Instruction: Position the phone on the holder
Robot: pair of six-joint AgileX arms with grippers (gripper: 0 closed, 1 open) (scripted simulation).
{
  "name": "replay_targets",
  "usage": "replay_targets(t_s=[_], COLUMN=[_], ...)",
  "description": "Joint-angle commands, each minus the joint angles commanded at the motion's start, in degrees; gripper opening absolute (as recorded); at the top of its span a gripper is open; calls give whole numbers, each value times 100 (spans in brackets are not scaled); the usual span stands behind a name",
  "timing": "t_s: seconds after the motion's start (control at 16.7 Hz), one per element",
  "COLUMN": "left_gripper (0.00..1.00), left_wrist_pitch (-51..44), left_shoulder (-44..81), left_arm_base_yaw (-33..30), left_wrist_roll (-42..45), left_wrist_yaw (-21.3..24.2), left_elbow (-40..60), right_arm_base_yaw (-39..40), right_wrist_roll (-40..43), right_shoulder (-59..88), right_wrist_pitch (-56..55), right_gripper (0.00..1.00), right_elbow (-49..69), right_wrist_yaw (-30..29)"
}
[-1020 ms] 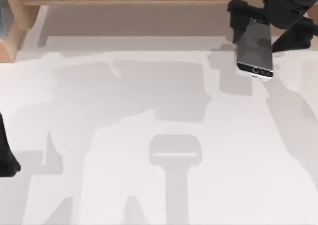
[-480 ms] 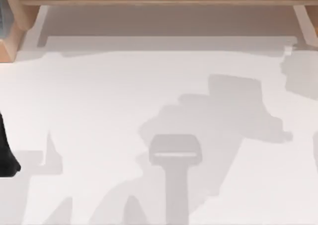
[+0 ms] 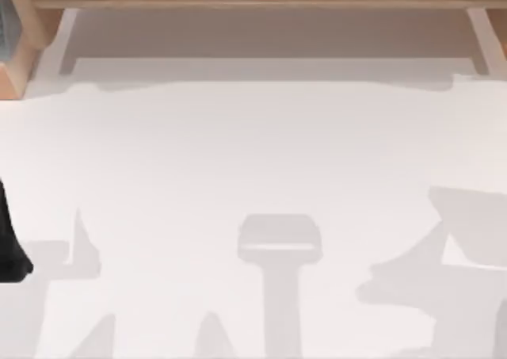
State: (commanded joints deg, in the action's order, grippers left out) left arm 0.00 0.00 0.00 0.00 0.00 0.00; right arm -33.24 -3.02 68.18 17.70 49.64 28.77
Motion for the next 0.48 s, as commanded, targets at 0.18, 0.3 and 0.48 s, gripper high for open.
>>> replay_targets(t_s=[0.18, 0.3, 0.48], left_gripper=[100, 100, 100], left_wrist_pitch=[0, 0, 0], left_shoulder=[0, 0, 0], left_arm_base_yaw=[0, 0, 0], left_wrist_roll=[0, 0, 0], left_wrist_yaw=[0, 0, 0], left_elbow=[0, 0, 0], right_arm_base_yaw=[-761, -1205, -1732], right_wrist_roll=[575, 925, 1348], right_shoulder=[-604, -896, -1174], right_wrist_pitch=[-846, -1339, -1912], right_gripper=[0, 0, 0], right_elbow=[-853, -1341, -1912], right_wrist_yaw=[104, 130, 121])
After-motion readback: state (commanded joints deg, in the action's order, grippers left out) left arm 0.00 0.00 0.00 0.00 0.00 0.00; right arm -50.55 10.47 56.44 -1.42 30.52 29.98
